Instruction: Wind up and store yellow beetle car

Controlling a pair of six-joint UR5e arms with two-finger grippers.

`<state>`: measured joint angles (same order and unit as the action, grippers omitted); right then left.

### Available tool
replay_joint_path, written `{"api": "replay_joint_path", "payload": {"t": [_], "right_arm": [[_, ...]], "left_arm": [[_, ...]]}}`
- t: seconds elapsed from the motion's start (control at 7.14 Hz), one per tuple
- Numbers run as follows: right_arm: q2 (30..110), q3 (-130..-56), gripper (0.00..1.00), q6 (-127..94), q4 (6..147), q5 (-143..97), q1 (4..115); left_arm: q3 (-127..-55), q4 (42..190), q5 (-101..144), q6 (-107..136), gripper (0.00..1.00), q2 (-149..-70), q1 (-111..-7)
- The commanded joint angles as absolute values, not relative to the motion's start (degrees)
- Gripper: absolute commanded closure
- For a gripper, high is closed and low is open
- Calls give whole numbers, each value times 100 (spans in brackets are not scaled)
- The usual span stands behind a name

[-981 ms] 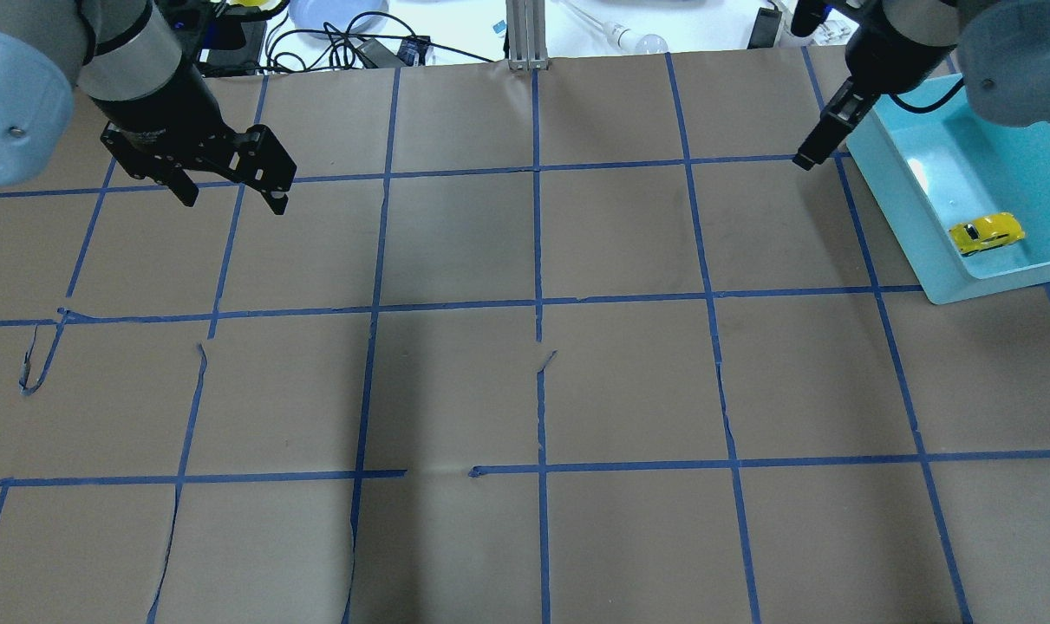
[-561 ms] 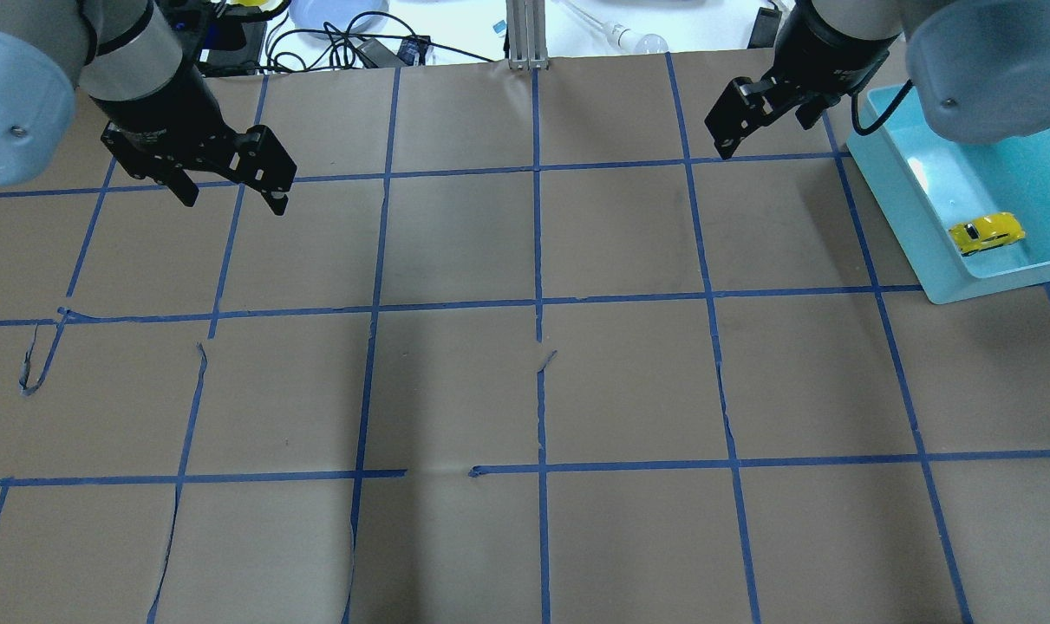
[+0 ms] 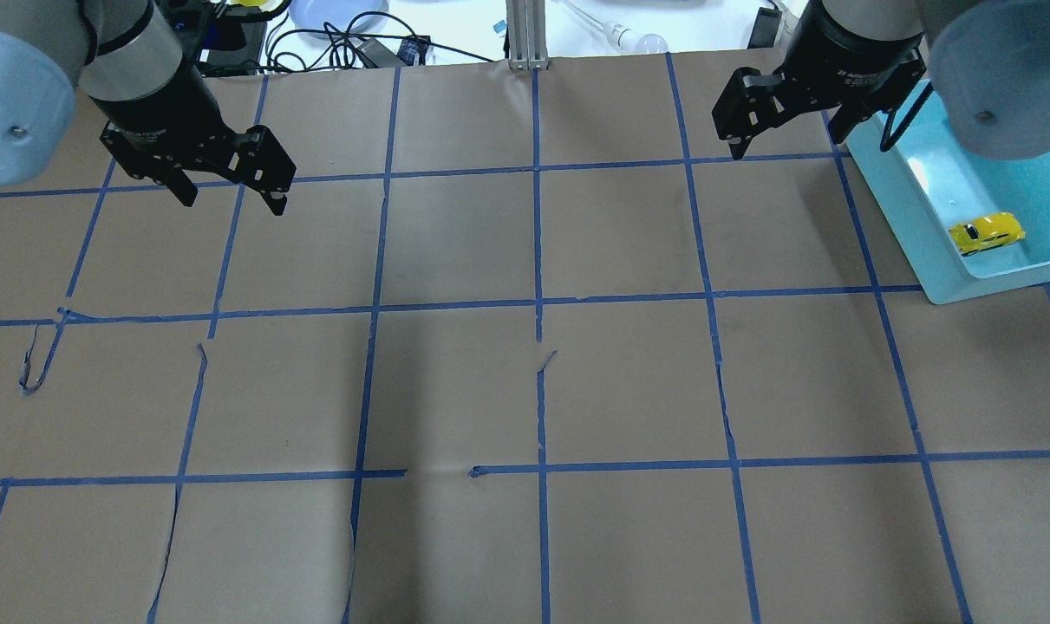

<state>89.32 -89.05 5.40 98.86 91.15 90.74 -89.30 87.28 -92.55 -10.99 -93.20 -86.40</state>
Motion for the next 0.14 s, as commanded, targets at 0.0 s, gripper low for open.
{"api": "replay_joint_path", "payload": {"t": [0.0], "right_arm": [[8903, -8912, 0, 457, 9888, 9158, 9053]], "left_arm": [[-8930, 8728, -9255, -1099, 0, -9316, -8640]]}}
